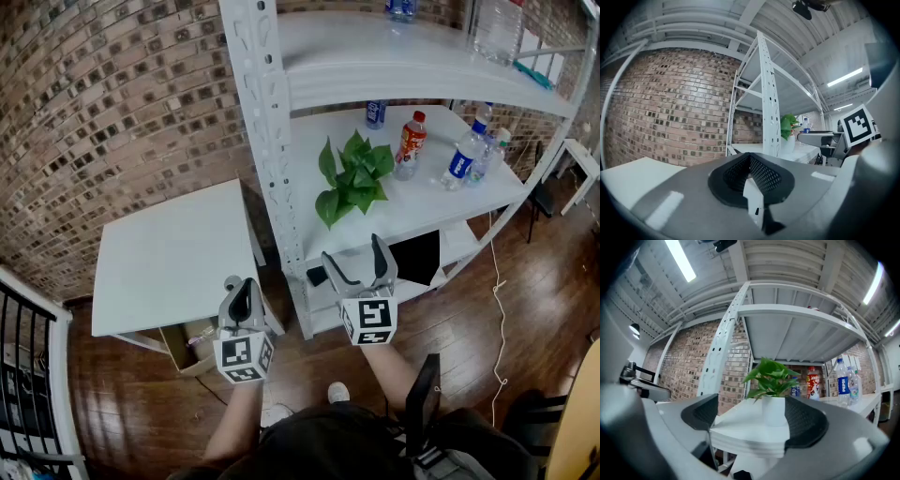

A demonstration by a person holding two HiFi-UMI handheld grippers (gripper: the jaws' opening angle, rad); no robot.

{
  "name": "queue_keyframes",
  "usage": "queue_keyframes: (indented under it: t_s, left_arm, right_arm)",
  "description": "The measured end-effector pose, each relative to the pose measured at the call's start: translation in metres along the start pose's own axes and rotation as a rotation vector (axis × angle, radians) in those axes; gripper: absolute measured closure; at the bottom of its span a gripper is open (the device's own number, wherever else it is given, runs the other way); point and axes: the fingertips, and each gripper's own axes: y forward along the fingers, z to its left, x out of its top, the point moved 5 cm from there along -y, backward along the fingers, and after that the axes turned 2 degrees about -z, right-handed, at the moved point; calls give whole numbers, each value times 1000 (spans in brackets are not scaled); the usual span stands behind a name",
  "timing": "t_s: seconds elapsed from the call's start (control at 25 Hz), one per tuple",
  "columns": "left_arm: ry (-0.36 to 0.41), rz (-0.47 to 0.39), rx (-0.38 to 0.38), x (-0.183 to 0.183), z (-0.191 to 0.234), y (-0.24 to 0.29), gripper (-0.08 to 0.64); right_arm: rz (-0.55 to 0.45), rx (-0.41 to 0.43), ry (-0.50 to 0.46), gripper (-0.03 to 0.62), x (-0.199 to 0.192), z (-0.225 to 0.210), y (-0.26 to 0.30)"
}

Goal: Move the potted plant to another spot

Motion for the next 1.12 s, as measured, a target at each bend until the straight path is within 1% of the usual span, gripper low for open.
queue_keyframes:
  t_s: [0.04, 0.12, 0.16, 0.24, 0.32, 0.44, 0.64, 0.84, 1.04, 1.12]
  left_arm:
    - [0, 2, 3, -1, 0, 0, 546]
    - [-1, 5, 15, -2, 0, 1, 546]
    - [-1, 7, 24, -2, 1, 1, 546]
    - [-1, 10, 47, -3, 4, 3, 546]
    - [2, 8, 67, -3, 6, 7, 546]
    - [10, 1, 89, -1, 8, 14, 546]
    - [16, -11, 124, 2, 13, 25, 546]
    - [25, -21, 132, 6, 14, 37, 546]
    - [27, -30, 127, 11, 11, 49, 546]
    - [25, -30, 126, 10, 9, 52, 546]
  right_arm:
    - [27, -16, -10, 134, -3, -11, 7]
    - [83, -30, -23, 28, -9, -31, 22]
    - [113, -21, -25, 9, -12, -39, 31]
    - [170, 11, -21, 8, -16, -52, 51]
    - [197, 31, -13, 8, -17, -61, 69]
    - [196, 39, 0, 8, -16, -72, 87]
    - [211, 66, 7, 8, -23, -71, 106]
    - [240, 75, 11, 8, -32, -74, 123]
    - [294, 121, 45, 8, -38, -75, 131]
    - [300, 134, 56, 8, -39, -75, 131]
